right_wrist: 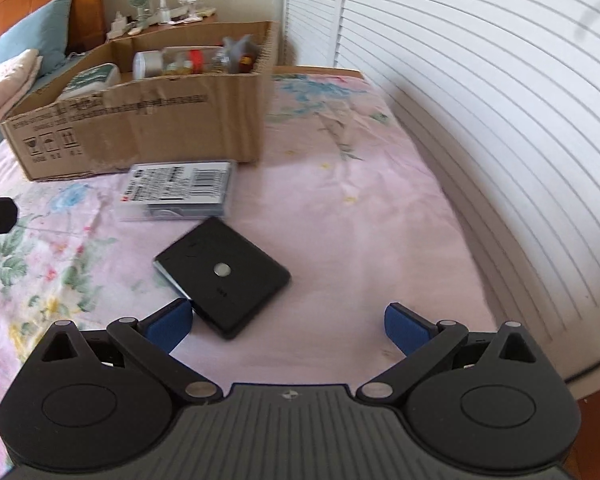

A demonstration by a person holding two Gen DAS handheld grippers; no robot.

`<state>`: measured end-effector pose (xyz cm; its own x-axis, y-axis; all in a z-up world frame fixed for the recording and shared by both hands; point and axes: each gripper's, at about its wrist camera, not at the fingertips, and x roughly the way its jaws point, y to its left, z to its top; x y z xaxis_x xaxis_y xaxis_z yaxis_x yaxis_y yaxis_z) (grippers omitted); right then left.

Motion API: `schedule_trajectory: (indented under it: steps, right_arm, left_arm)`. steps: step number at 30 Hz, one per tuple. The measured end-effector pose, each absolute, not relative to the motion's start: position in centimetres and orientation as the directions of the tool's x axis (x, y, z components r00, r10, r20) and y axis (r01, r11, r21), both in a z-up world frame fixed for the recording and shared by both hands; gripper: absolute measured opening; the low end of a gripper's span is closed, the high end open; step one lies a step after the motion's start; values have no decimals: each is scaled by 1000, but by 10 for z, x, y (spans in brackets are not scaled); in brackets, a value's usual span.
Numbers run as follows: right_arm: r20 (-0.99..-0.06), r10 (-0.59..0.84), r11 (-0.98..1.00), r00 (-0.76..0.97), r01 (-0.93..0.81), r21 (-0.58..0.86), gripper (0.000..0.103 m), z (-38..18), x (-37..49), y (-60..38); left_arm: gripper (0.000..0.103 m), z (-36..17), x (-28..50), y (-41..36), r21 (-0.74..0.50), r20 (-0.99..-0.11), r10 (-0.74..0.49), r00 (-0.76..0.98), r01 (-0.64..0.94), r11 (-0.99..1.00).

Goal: Organize rigid objects
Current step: 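Grasp black square case with right tool while left tool reaches white card package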

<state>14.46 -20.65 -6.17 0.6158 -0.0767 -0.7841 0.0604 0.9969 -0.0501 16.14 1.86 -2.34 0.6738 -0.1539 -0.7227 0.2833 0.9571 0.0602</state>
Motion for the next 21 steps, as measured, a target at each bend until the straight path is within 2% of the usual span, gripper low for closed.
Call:
schedule_trajectory:
  steps: [5, 11, 17, 21]
  right_arm:
    - [-795, -135, 989, 591, 126, -75, 103, -57, 144, -213]
    - [-789, 10, 995, 615, 75, 71, 103, -59, 153, -193]
    - [-778, -88, 993, 622, 121, -15, 103, -65, 172, -170]
    - [-764, -101, 991, 637, 130, -22, 90, -62, 172, -166]
  left_arm:
    - [101, -26, 165, 19, 61, -725, -154, 671, 285, 957]
    - [101, -28, 169, 18, 46, -731, -169, 661, 295, 954]
    - [101, -29, 172, 21, 54, -736, -144, 662, 269, 962]
    - [101, -31, 175, 21, 47, -743, -140, 655, 259, 965]
